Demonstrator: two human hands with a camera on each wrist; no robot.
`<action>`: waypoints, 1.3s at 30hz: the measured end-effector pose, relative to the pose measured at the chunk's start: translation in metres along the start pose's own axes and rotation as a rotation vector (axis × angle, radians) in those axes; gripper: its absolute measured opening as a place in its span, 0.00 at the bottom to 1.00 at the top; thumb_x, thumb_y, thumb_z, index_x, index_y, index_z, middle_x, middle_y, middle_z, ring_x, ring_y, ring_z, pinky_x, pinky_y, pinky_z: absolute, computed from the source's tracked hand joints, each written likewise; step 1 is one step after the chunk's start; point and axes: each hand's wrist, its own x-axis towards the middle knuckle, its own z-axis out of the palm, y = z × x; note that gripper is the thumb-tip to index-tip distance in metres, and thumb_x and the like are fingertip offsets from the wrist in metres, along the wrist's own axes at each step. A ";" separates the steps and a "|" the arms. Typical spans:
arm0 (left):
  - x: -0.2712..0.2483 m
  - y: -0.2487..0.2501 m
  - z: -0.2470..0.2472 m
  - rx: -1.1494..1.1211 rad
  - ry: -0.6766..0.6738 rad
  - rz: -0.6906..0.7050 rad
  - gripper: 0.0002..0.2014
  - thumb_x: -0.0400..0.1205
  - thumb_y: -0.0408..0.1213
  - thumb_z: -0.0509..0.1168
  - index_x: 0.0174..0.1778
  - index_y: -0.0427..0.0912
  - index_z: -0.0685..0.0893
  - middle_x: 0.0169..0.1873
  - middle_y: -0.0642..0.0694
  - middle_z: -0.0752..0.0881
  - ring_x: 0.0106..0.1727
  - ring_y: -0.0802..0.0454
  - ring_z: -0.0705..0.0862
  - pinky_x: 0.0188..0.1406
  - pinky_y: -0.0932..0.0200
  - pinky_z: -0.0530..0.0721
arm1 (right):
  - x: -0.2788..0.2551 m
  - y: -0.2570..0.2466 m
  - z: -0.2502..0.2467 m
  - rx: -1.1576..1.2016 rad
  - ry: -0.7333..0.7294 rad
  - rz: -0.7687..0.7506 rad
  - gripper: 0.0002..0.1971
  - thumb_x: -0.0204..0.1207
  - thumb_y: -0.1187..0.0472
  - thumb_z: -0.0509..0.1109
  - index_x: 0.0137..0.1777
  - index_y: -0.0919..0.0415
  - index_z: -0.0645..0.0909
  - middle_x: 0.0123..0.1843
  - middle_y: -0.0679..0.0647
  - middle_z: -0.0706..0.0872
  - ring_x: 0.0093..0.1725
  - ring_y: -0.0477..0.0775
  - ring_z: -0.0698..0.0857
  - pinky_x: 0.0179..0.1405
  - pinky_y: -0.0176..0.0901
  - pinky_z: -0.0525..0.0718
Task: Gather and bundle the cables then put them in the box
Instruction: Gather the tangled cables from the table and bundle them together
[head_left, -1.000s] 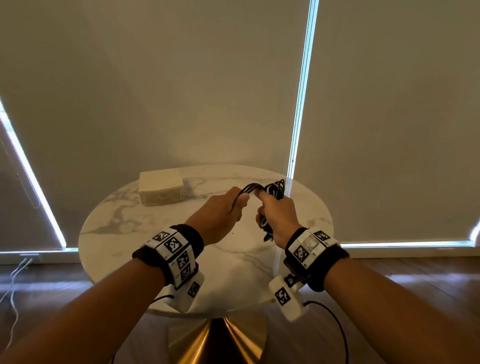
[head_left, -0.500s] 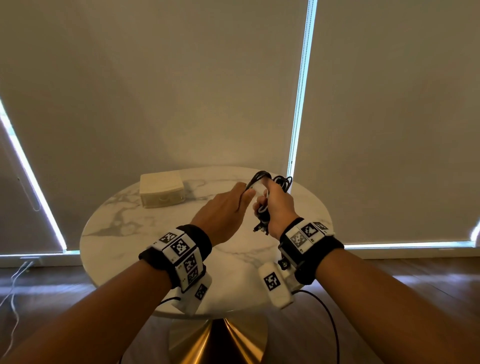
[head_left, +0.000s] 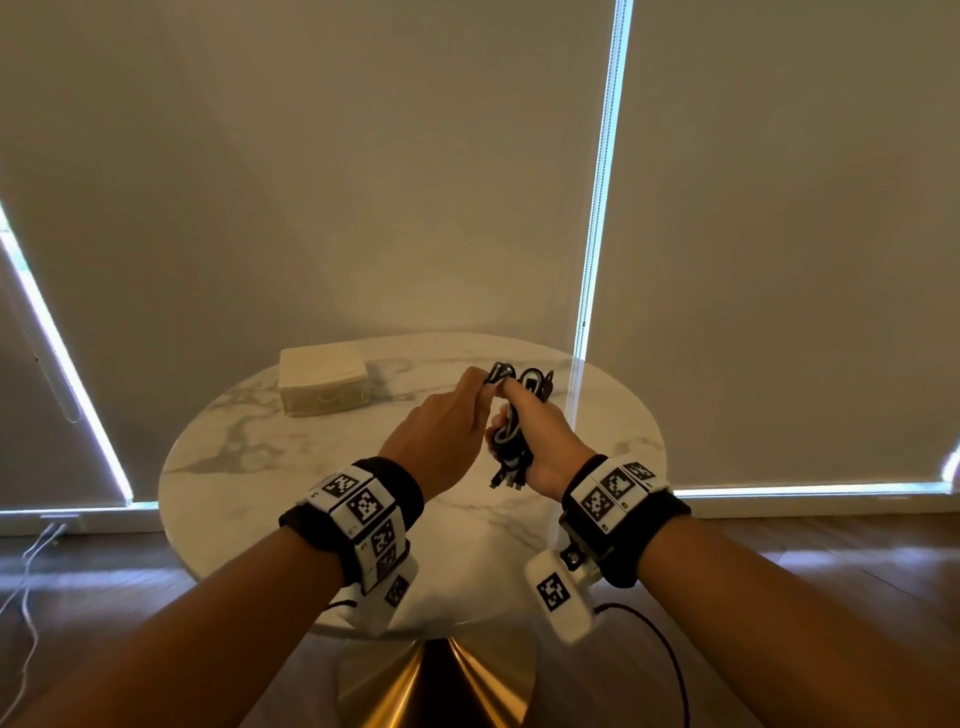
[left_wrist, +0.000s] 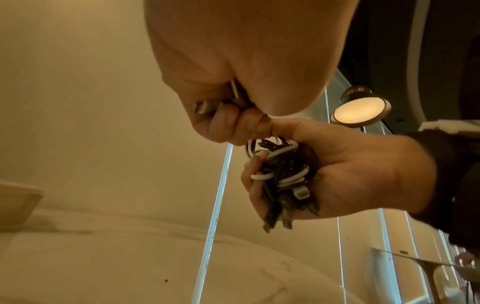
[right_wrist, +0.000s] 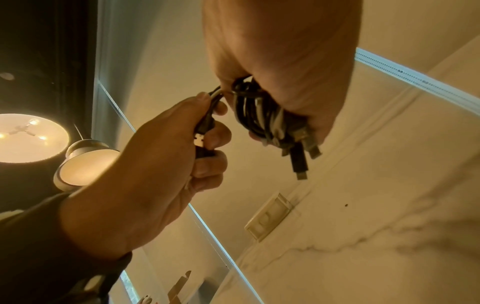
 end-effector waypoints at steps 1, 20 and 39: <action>0.000 0.000 0.000 -0.024 0.005 -0.015 0.13 0.91 0.51 0.44 0.57 0.48 0.69 0.25 0.51 0.79 0.23 0.50 0.78 0.22 0.58 0.70 | 0.000 0.001 -0.001 0.015 -0.015 -0.020 0.13 0.73 0.55 0.80 0.38 0.60 0.80 0.32 0.55 0.80 0.28 0.53 0.83 0.37 0.48 0.82; -0.003 -0.014 -0.005 0.168 -0.255 0.000 0.17 0.89 0.55 0.47 0.53 0.46 0.72 0.35 0.50 0.82 0.31 0.51 0.80 0.30 0.57 0.78 | 0.009 0.008 -0.004 0.056 -0.067 0.090 0.28 0.56 0.44 0.89 0.47 0.61 0.83 0.35 0.57 0.81 0.29 0.54 0.81 0.34 0.44 0.85; -0.011 -0.017 -0.008 0.124 -0.222 -0.006 0.18 0.89 0.55 0.52 0.52 0.43 0.75 0.33 0.50 0.80 0.28 0.52 0.76 0.25 0.60 0.69 | 0.009 0.010 -0.001 0.100 0.093 -0.060 0.13 0.71 0.53 0.79 0.40 0.62 0.81 0.30 0.58 0.82 0.31 0.56 0.82 0.36 0.48 0.85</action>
